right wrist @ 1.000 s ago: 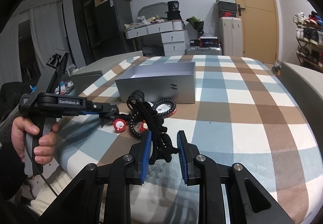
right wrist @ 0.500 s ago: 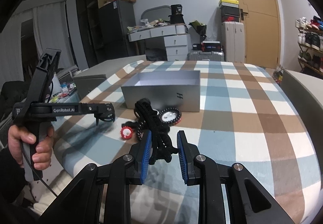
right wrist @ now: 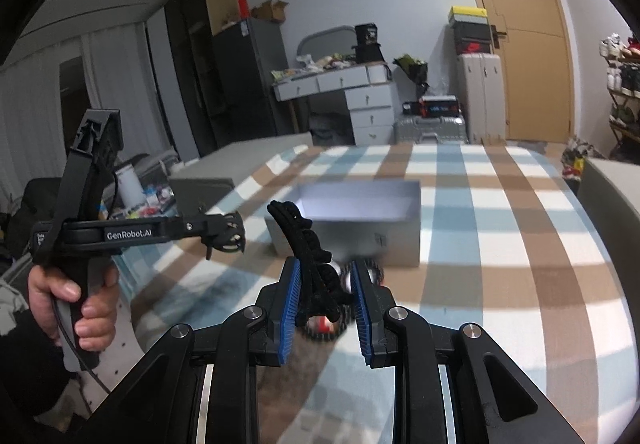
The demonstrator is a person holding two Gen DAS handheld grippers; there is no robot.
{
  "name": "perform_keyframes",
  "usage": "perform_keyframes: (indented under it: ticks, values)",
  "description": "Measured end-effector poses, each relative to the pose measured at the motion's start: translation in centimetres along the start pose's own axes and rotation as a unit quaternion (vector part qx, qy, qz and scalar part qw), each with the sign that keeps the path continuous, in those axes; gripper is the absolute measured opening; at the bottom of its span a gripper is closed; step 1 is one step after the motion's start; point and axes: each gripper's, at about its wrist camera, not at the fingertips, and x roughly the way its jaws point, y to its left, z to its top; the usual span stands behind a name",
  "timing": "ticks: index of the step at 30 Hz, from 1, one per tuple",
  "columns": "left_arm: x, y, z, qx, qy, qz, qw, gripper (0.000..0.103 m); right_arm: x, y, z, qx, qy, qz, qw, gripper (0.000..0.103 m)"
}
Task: Organize jewelry
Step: 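Carry the black claw clip with the right gripper into the grey box and release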
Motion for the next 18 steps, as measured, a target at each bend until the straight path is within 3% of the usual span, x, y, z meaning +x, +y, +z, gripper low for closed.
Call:
perform_keyframes:
  ticks: [11,18]
  values:
    - [3.3,-0.2,4.7,0.012,-0.01,-0.01,0.9998,0.023,4.6,-2.1,5.3,-0.025,0.009,0.047,0.999,0.025]
    - [5.6,-0.1,5.6,0.003,0.002,-0.019,0.9998,0.023,8.6,-3.3,6.6,-0.025,0.034,0.071,0.997,0.025]
